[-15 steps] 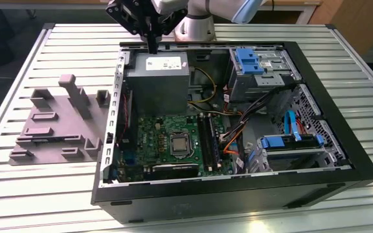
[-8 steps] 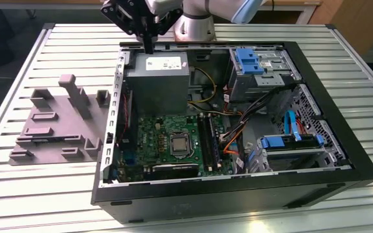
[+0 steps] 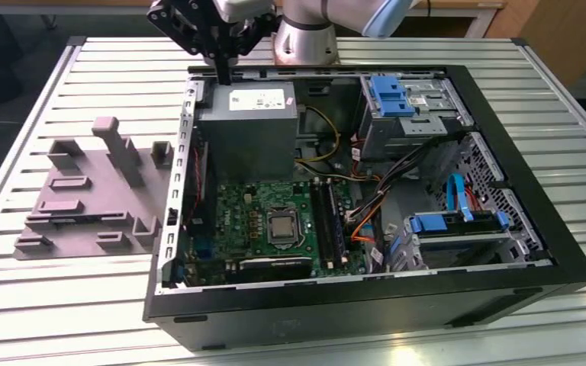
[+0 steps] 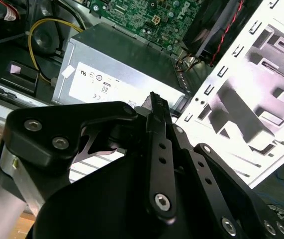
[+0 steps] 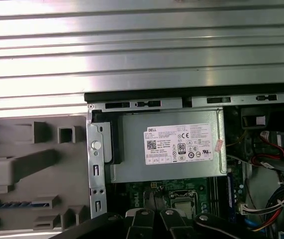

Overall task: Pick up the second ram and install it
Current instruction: 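Reach for the second ram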

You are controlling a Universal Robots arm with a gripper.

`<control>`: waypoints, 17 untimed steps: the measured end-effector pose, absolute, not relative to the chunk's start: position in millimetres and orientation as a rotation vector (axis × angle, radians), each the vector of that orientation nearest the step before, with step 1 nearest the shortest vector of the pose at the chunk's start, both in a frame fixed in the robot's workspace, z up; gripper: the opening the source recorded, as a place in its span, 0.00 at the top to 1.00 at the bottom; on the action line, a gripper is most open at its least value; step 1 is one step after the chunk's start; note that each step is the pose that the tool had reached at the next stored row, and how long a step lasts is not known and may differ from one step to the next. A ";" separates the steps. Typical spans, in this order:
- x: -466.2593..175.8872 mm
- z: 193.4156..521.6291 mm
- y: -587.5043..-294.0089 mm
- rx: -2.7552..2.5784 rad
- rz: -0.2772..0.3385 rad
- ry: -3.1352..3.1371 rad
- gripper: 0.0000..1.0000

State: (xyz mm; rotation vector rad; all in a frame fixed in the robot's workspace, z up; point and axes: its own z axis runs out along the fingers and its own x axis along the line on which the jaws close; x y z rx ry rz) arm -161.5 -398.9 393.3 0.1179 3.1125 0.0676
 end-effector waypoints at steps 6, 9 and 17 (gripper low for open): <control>-169.1 393.2 -398.9 0.118 0.068 3.112 0.89; -176.5 393.2 -398.9 0.118 0.068 3.112 0.89; -195.4 393.0 -399.3 0.118 0.068 3.112 0.89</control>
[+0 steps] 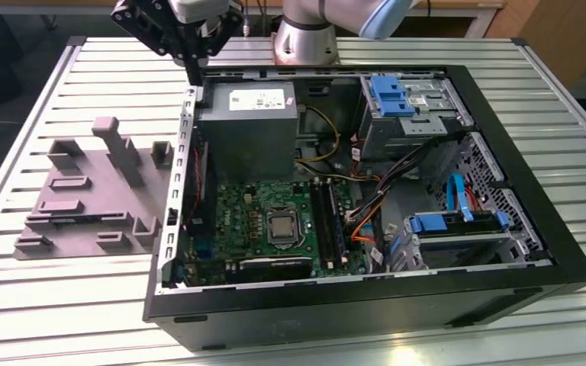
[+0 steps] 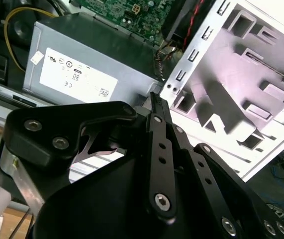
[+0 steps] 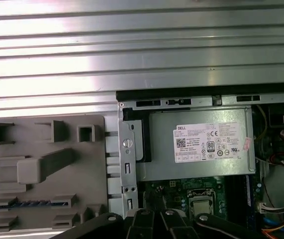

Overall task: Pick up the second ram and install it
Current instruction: 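Reach for the second ram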

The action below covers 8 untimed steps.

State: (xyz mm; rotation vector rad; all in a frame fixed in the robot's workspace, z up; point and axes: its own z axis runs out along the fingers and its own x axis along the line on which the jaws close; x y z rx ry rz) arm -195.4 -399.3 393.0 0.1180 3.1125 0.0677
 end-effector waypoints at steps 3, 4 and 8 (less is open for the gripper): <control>-200.4 392.9 -401.8 0.118 0.068 3.113 0.89; -201.9 392.8 -403.4 0.118 0.067 3.113 0.89; -208.7 392.5 -409.3 0.118 0.067 3.112 0.89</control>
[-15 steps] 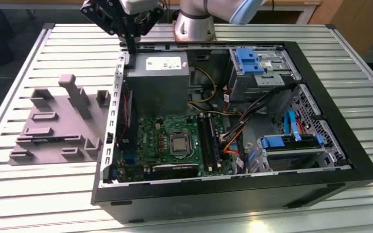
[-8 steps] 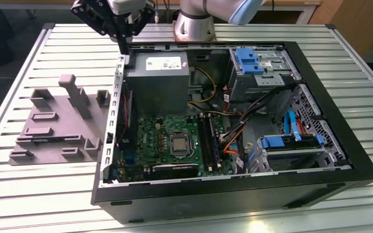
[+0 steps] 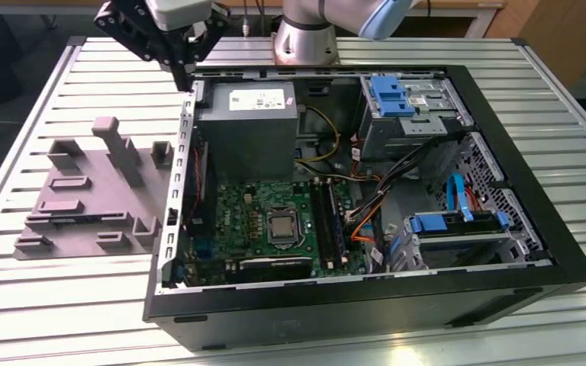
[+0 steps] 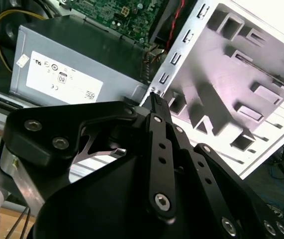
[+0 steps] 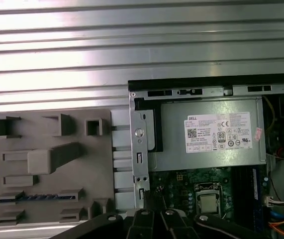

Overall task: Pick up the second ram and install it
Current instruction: 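Reach for the second ram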

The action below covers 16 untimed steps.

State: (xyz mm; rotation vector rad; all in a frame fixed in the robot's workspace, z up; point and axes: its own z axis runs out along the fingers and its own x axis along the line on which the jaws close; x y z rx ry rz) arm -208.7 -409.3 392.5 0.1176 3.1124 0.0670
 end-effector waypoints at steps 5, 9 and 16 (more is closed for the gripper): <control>-222.5 392.5 -410.4 0.118 0.067 3.112 0.89; -231.3 392.5 -410.4 0.118 0.067 3.112 0.89; -232.8 392.5 -410.5 0.118 0.067 3.113 0.89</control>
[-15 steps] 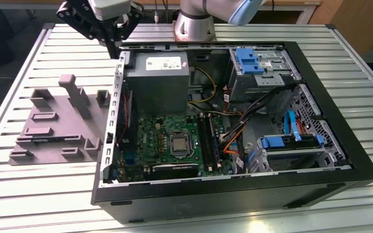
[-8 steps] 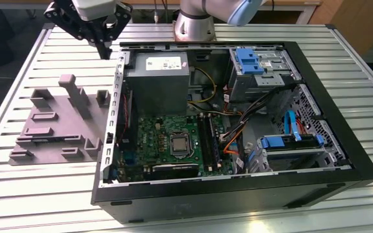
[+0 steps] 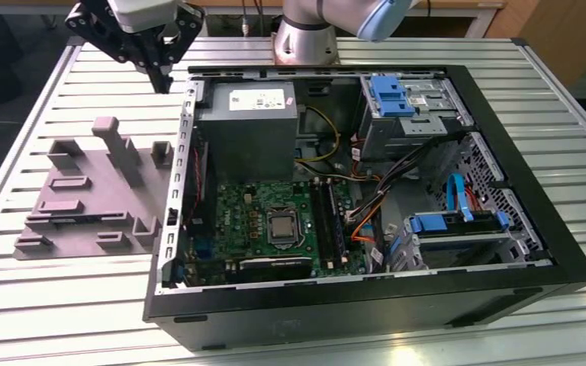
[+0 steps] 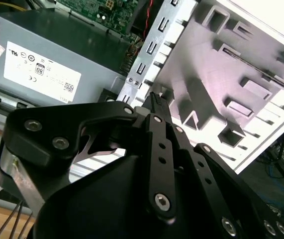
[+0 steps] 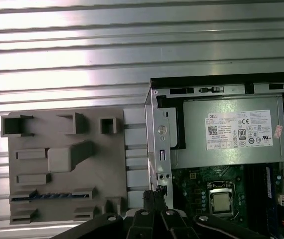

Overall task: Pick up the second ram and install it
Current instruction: 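Reach for the second ram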

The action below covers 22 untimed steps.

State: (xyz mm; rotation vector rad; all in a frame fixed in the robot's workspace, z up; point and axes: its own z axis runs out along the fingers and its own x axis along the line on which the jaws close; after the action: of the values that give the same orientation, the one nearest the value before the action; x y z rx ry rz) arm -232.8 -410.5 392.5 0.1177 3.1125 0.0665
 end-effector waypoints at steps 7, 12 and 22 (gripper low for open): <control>-253.8 392.4 -412.1 0.116 0.067 3.113 0.89; -265.1 392.2 -417.5 0.116 0.066 3.113 0.89; -267.7 392.2 -418.6 0.116 0.066 3.113 0.89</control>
State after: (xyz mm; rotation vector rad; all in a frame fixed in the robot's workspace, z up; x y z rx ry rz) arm -267.7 -418.6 392.2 0.1164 3.1128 0.0656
